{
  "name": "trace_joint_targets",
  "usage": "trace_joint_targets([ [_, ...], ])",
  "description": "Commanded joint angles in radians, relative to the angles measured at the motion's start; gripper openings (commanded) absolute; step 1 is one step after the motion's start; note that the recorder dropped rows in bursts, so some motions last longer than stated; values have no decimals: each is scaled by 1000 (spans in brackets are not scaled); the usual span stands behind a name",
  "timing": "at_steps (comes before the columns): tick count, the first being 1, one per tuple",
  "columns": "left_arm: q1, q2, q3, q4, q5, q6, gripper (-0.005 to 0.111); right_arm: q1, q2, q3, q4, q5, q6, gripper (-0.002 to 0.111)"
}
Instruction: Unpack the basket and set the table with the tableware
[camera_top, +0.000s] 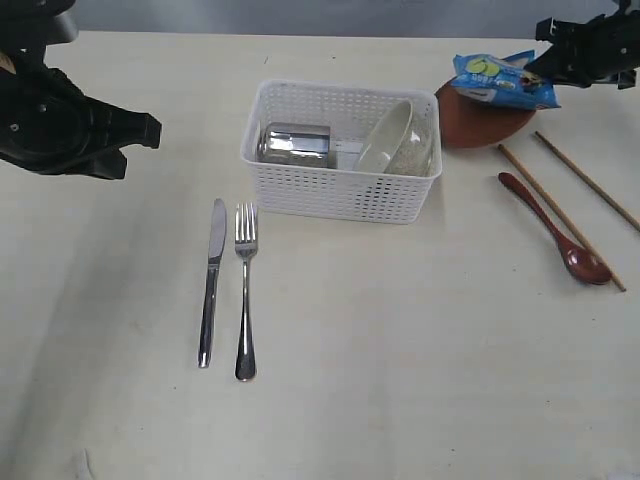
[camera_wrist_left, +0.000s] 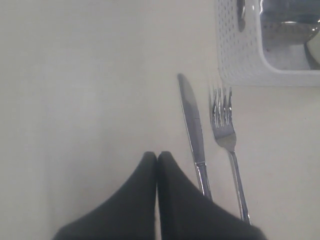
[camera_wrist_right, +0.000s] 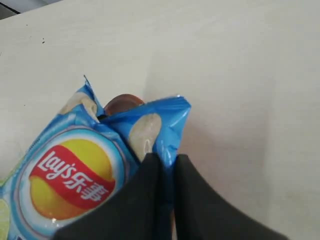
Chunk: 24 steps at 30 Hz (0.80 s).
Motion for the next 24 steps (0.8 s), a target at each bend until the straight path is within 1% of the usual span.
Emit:
trace_joint_targets([
  [1,2,-2,5,-14,-9,2,0,-3,-4,-1,6,24,-4,24],
  [2,2,-2,5,-14,-9,7,0,-3,-4,-1,6,24,-4,33],
  [5,2,-2,5,-14,-9,7,0,-3,-4,-1,6,24,-2,47],
  [15,2,-2,5,-14,-9,7,0,-3,-14,-1,58,72,-2,46],
  [24,2,-2,5,-14,-9,7,0,-3,-128,-1,43,83,7,46],
])
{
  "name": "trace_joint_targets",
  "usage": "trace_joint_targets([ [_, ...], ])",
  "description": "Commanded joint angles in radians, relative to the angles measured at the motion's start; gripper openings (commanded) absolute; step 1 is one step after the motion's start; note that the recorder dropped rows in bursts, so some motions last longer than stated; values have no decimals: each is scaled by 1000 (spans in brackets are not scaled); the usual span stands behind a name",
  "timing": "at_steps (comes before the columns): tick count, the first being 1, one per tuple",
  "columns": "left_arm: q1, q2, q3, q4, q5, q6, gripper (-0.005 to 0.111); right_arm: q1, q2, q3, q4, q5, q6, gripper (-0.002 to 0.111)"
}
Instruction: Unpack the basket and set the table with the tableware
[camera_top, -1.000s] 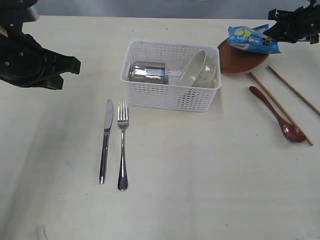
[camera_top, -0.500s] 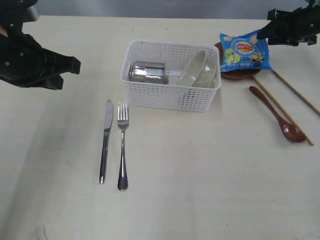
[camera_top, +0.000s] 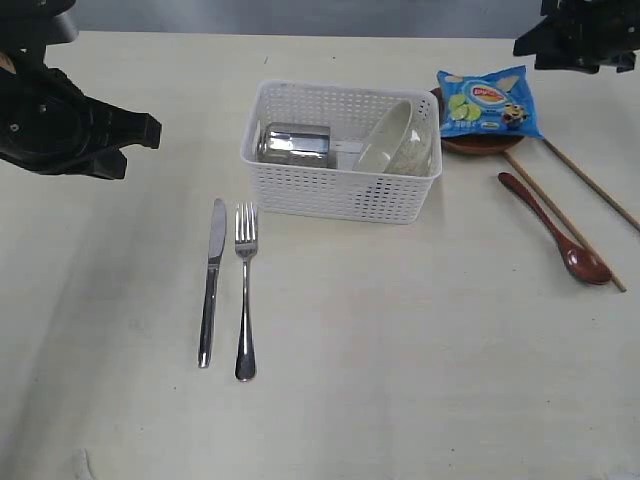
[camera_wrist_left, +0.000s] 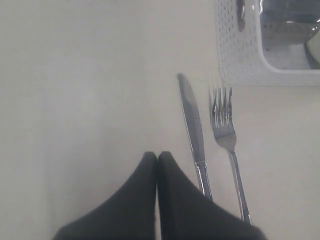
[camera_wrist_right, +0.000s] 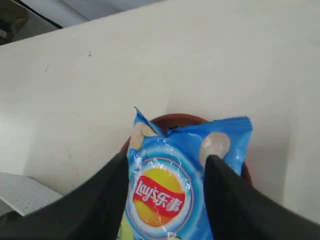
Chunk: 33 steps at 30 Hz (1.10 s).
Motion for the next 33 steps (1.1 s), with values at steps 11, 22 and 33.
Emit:
trace_joint_targets([
  [11,2,-2,5,-14,-9,3,0,5,-131,-1,-242,281,158,1],
  [22,2,-2,5,-14,-9,3,0,102,-327,304,-616,57,315,-1],
  [33,2,-2,5,-14,-7,2,0,169,-360,511,-886,-76,464,0],
])
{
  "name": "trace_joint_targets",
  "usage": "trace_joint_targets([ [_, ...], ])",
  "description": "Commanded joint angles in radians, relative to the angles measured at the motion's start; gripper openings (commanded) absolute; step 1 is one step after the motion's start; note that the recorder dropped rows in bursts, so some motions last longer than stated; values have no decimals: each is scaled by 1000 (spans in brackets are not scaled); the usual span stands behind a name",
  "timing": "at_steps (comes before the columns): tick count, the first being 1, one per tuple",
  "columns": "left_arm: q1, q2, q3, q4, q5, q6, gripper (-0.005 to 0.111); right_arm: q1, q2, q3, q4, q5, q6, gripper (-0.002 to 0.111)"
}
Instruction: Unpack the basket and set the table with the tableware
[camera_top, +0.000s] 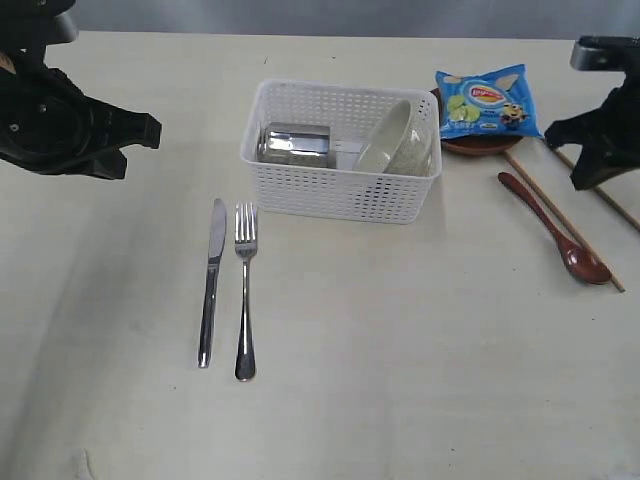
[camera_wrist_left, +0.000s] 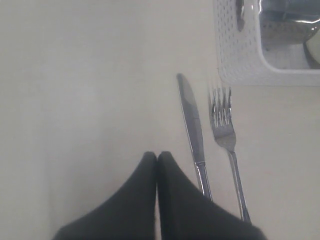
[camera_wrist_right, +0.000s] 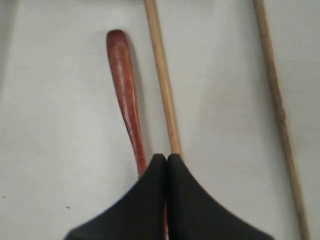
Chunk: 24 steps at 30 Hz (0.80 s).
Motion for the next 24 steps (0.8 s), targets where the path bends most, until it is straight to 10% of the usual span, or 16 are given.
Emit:
trace_joint_targets([
  [1,2,-2,5,-14,-6,2,0,58,-11,31,-97,-55,28,0],
  [10,2,-2,5,-14,-1,2,0,193,-9,31,-360,-150,207,35],
  [24,2,-2,5,-15,-2,5,0,157,117,31,-367,-181,262,35],
])
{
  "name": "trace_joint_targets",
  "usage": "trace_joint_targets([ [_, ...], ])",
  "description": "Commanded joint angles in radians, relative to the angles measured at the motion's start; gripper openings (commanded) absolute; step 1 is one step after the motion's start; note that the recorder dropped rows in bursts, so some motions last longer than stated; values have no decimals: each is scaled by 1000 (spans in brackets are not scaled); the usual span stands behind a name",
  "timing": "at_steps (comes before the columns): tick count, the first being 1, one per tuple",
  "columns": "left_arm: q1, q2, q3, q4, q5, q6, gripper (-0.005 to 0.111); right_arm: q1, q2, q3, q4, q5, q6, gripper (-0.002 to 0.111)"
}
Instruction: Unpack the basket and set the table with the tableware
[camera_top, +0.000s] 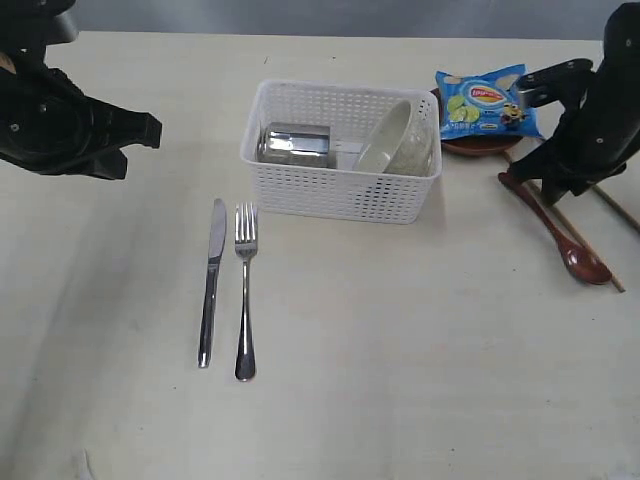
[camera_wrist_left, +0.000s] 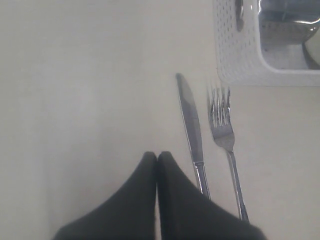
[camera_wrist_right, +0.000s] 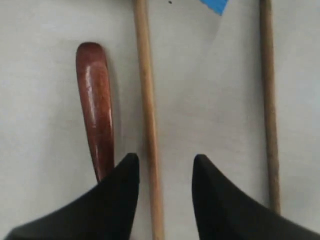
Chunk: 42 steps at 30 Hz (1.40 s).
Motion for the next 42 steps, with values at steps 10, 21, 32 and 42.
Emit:
trace_joint_targets([
  [10,2,-2,5,-8,-2,5,0,-4,74,3,11,34,-17,1],
  [21,2,-2,5,-8,-2,5,0,-6,74,3,-21,152,-9,0],
  [32,2,-2,5,-40,-2,15,0,-6,52,3,-131,208,101,0],
  [42,2,-2,5,-40,-2,15,0,-6,44,3,-128,190,141,33],
])
